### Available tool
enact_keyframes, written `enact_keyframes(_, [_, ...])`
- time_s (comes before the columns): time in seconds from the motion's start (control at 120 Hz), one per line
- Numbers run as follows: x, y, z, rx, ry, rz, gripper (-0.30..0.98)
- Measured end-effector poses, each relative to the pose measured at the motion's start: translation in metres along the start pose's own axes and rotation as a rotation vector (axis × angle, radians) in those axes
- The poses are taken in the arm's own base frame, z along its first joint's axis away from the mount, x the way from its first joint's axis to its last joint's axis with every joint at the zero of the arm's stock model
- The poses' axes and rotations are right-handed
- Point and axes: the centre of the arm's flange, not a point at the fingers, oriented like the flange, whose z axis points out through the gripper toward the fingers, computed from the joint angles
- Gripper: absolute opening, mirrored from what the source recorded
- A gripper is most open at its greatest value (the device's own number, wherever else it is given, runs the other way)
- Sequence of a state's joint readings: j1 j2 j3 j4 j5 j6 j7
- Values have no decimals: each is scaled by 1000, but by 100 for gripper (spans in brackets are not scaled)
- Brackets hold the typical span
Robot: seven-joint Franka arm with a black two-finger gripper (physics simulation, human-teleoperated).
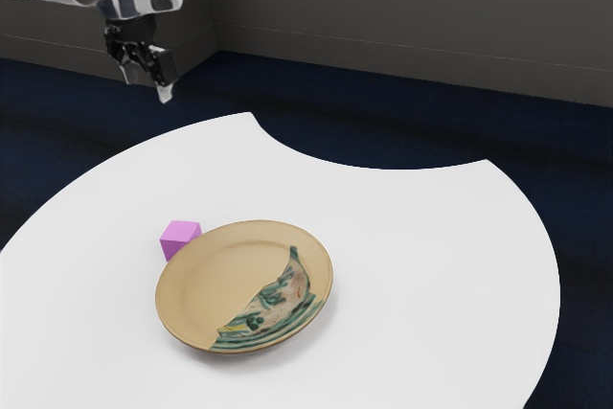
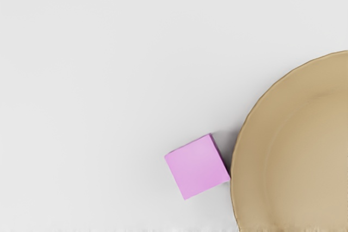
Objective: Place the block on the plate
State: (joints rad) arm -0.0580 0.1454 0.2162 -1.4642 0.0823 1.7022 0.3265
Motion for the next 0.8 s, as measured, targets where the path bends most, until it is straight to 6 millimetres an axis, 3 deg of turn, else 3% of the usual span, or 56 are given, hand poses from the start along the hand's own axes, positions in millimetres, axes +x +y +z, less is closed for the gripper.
enact_keyframes(0.092, [-8, 2, -1, -3, -15, 2, 69])
enact_keyframes(0.225, [-30, 36, -4, -5, -32, 72, 69])
enact_keyframes(0.342, [-52, 85, 22, -33, -53, 204, 69])
enact_keyframes(0.408, [-54, 99, 38, -46, -49, 267, 69])
enact_keyframes(0.467, [-57, 94, 55, -62, -47, 297, 69])
enact_keyframes(0.608, [-61, 56, 84, -82, -43, 333, 69])
enact_keyframes(0.8, [-54, 23, 149, -103, -118, 426, 69])
